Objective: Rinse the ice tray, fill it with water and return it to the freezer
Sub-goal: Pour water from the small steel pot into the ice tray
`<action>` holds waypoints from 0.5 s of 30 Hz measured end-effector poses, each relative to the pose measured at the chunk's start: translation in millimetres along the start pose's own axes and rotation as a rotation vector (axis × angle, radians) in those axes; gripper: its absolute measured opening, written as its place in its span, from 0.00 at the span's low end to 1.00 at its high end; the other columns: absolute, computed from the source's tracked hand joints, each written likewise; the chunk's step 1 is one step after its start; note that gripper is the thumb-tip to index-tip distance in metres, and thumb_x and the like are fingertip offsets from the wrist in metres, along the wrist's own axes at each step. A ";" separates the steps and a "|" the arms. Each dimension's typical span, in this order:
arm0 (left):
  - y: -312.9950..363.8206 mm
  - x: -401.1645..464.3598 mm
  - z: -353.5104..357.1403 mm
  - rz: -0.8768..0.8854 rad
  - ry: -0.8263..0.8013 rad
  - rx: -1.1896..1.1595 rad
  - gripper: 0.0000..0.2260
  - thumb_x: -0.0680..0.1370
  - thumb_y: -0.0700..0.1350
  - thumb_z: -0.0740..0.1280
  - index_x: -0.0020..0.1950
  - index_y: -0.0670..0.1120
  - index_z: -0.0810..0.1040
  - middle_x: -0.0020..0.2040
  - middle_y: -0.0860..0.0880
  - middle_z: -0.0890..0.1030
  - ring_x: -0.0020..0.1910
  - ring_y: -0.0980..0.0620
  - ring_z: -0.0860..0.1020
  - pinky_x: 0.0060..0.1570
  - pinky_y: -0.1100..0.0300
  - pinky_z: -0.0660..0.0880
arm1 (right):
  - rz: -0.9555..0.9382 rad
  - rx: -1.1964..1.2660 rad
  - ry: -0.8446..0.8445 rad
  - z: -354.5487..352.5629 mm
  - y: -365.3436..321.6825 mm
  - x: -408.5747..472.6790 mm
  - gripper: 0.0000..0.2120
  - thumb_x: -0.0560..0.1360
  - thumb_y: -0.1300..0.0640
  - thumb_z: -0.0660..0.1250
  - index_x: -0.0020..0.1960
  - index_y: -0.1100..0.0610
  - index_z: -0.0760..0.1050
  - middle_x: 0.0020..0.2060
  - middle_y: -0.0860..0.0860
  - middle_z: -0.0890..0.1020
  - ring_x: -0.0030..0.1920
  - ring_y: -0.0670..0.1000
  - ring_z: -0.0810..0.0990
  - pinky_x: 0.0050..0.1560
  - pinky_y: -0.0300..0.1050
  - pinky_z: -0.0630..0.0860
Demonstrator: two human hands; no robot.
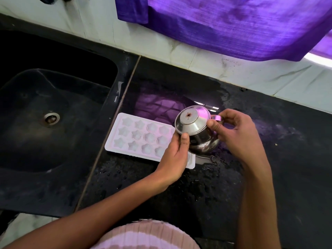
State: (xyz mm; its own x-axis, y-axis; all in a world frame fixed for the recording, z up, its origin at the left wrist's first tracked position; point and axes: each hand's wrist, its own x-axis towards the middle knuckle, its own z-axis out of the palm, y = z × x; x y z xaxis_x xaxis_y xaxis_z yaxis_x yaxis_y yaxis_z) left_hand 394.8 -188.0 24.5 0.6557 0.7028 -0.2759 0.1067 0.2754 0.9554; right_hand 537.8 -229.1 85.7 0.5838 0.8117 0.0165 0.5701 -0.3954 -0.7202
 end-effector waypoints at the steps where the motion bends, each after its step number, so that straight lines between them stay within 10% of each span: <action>1: -1.3 -1.7 1.2 -0.007 -0.004 0.002 0.20 0.81 0.56 0.46 0.74 0.57 0.58 0.62 0.65 0.66 0.60 0.69 0.62 0.51 0.80 0.60 | -0.003 -0.014 -0.006 -0.4 -0.4 -0.3 0.13 0.67 0.40 0.71 0.40 0.49 0.76 0.39 0.47 0.83 0.42 0.51 0.81 0.48 0.60 0.79; 7: -6.2 -7.5 6.0 -0.063 -0.026 0.029 0.19 0.82 0.55 0.45 0.73 0.55 0.60 0.47 0.70 0.67 0.38 0.82 0.65 0.37 0.86 0.60 | -0.024 -0.126 -0.033 0.4 -4.4 -1.6 0.11 0.68 0.43 0.73 0.39 0.50 0.77 0.39 0.46 0.83 0.45 0.48 0.81 0.50 0.52 0.78; 15: -4.1 -9.8 6.1 -0.099 -0.033 0.034 0.20 0.82 0.55 0.45 0.72 0.54 0.60 0.47 0.70 0.67 0.41 0.78 0.65 0.40 0.84 0.60 | -0.014 -0.165 -0.035 0.4 -8.5 -4.2 0.12 0.67 0.43 0.73 0.41 0.50 0.78 0.42 0.46 0.83 0.47 0.47 0.80 0.49 0.48 0.75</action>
State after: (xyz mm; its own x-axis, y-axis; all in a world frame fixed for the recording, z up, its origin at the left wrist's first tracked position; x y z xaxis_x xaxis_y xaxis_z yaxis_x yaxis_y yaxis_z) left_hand 392.5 -200.0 23.9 0.6648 0.6514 -0.3657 0.1970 0.3193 0.9269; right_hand 530.3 -229.0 91.5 0.5558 0.8313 -0.0006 0.6671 -0.4465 -0.5963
